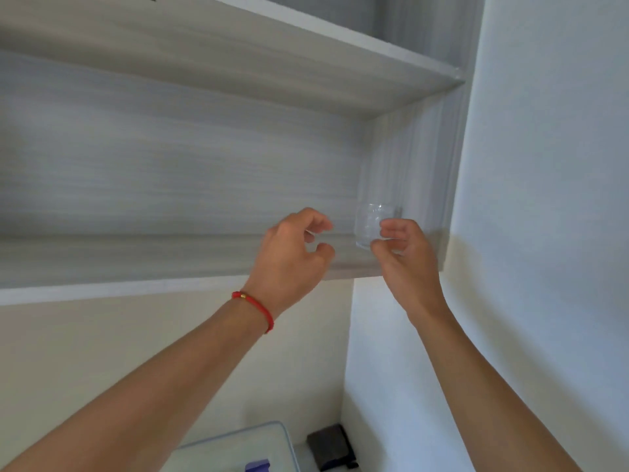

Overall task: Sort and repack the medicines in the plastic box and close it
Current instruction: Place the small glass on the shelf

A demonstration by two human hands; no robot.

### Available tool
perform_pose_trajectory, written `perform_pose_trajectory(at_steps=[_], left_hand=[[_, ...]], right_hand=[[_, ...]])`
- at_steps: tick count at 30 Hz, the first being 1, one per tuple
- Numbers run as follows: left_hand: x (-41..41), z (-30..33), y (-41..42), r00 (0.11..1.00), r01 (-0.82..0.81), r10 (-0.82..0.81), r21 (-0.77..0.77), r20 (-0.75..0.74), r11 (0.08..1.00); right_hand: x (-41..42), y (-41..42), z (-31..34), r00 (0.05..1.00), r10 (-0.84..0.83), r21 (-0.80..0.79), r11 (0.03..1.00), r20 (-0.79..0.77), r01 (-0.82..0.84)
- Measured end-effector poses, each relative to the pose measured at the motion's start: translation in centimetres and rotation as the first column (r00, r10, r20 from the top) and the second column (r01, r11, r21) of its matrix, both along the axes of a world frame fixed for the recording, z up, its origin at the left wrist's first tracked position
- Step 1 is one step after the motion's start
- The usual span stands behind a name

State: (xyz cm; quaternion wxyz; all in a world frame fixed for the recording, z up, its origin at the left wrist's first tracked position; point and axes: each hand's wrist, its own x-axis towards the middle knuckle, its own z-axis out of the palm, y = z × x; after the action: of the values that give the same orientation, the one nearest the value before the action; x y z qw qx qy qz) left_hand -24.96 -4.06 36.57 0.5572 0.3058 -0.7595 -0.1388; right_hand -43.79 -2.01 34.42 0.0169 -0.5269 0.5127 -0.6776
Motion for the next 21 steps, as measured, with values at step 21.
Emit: perform_pose_trajectory(at_steps=[21], left_hand=[[-5.5,1.1,-6.9,0.875,-0.353,0.296,0.086,0.382,0.932]], right_hand=[[-7.5,-11.6,3.7,0.976,0.025,0.431,0.899,-0.217,0.073]])
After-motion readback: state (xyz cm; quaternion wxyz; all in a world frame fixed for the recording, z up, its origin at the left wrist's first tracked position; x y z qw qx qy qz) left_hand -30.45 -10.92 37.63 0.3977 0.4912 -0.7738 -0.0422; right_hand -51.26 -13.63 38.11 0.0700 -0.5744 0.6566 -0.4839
